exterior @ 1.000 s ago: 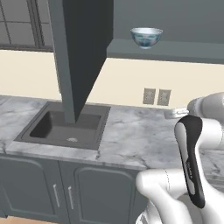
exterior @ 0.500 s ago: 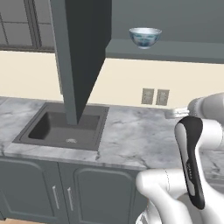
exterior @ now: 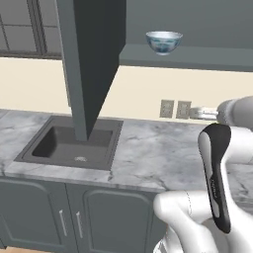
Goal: Take the smaller bowl and place it next to the appetizer plate on the dining counter , and place the larger bowl next to the plate with cooked food.
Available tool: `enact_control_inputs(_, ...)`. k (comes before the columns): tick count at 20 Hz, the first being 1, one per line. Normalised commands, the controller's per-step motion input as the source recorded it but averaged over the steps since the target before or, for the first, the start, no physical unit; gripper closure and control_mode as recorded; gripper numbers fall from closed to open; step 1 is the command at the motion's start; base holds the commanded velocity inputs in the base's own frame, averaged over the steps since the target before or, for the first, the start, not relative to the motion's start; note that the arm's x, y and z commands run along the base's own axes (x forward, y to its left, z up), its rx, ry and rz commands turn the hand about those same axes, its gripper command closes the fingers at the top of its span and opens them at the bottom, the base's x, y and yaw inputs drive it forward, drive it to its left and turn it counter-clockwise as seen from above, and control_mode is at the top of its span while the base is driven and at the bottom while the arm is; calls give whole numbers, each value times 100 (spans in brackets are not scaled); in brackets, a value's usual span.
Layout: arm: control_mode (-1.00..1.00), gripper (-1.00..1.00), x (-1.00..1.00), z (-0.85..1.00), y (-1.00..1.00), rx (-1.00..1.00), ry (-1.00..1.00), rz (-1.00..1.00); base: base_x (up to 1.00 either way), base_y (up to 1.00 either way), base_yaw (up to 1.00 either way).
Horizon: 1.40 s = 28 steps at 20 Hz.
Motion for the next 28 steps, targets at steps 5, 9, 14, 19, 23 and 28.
enact_control_inputs(5, -100, -100, 1, 56, 0, 42, -17, -2, 0, 0, 0)
enact_control_inputs(9, -100, -100, 8, 21, 1, 51, -21, 0, 0, 0, 0)
enact_control_inputs(14, -100, -100, 0, 67, 3, 47, 10, -5, 0, 0, 0)
enact_control_inputs(19, -100, -100, 5, 59, 10, 9, 22, -5, 0, 0, 0)
enact_control_inputs(23, -100, -100, 26, 16, 11, -7, 10, -4, 0, 0, 0)
enact_control_inputs(28, -100, -100, 32, 16, 0, -18, 1, -1, 0, 0, 0)
